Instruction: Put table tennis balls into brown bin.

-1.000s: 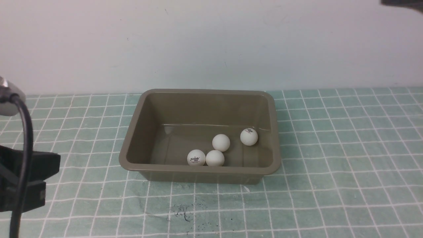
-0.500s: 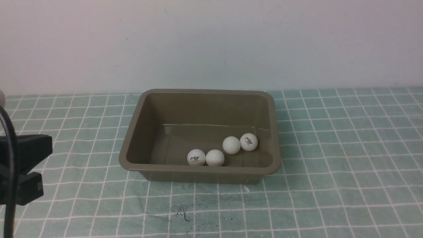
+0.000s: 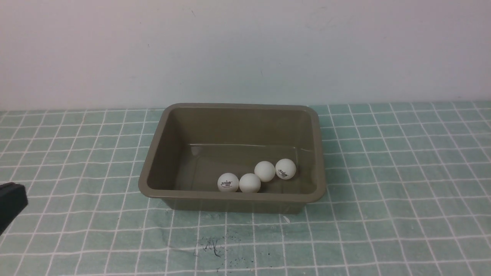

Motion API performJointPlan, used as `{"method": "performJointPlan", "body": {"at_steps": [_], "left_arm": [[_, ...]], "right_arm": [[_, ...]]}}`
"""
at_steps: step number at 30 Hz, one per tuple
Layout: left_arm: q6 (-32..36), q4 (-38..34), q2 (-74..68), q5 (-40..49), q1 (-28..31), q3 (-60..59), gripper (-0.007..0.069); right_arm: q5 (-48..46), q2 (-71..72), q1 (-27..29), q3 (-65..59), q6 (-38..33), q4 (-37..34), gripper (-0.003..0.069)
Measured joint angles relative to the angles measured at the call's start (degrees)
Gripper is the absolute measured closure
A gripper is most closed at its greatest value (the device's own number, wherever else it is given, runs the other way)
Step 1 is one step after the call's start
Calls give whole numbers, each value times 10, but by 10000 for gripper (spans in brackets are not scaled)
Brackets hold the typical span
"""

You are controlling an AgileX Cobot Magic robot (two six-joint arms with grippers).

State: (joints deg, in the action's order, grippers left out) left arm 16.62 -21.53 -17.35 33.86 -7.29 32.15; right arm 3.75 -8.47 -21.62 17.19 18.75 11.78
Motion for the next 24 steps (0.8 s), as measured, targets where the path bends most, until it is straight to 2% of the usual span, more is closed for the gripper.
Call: {"method": "performJointPlan", "body": {"at_steps": [8, 19, 24], "left_arm": [[0, -1, 91, -14, 0, -17, 629], [5, 0, 94, -15, 0, -18, 629], [0, 36, 117, -68, 17, -87, 629]], "right_arm": [[0, 0, 0, 0, 0, 0, 673], [0, 0, 0, 0, 0, 0, 673], [0, 0, 0, -1, 0, 0, 673]]}}
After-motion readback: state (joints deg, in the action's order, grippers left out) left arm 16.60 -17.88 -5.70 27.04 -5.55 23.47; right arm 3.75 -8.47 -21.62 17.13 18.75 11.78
